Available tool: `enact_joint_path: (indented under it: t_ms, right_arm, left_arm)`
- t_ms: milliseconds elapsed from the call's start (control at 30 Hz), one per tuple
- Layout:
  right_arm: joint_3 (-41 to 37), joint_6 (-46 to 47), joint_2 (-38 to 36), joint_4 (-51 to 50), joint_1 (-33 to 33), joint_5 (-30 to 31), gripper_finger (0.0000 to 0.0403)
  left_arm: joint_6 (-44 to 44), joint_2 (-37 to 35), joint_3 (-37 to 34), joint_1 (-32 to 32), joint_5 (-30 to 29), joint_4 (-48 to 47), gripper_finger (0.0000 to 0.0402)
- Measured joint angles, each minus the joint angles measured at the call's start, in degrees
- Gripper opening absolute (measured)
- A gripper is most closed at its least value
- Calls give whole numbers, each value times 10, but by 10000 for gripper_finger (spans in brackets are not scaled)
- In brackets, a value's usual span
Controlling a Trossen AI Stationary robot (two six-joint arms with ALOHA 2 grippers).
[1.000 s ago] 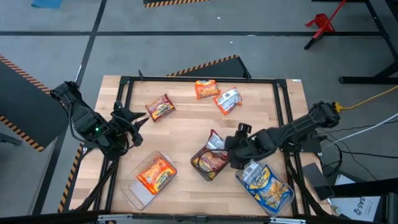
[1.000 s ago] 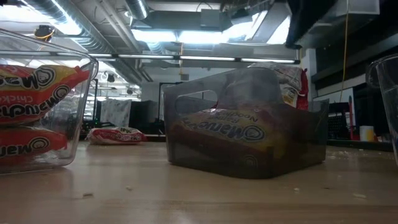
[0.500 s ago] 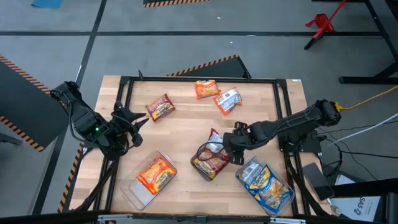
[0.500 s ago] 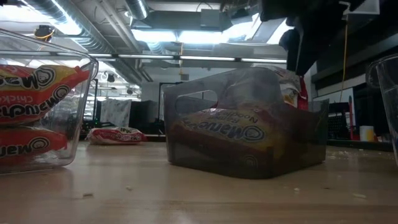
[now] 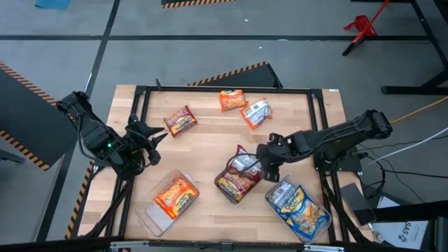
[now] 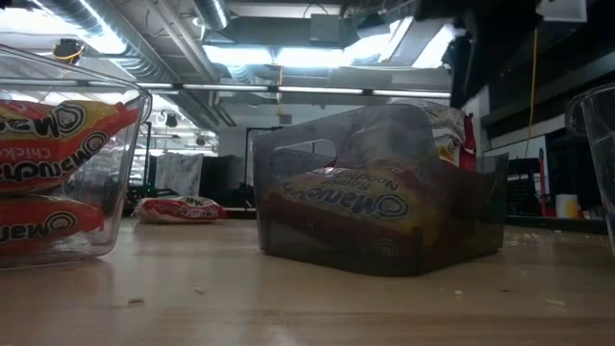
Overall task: Sort Maruchan noodles
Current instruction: Put the red noodle pack into the black bin
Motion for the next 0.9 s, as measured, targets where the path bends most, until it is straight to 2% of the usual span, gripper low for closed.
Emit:
enact_joint_path:
  t_ms: [267,433,567,767,833,900]
  right_arm:
    - [-75,-1,0,111,-42,-84,239]
    - [-77,-16,0,115,-52,-49,228]
    - [-77,-28,0,115,-51,-35,171]
    - [-77,-40,0,115,-51,-40,32]
    - [-77,-41,0,115,-51,-35,12]
    - [-75,-36,0,112,-51,-35,15]
  left_arm:
    - [-1,0,0,0,3,0,98]
    - [-1,0,0,0,3,0,98]
    - [-1,0,0,0,3,0,98]
    - [-1,0,0,0,2,0,98]
    - [-1,0,0,0,2,0,98]
    - [-1,0,0,0,2,0,98]
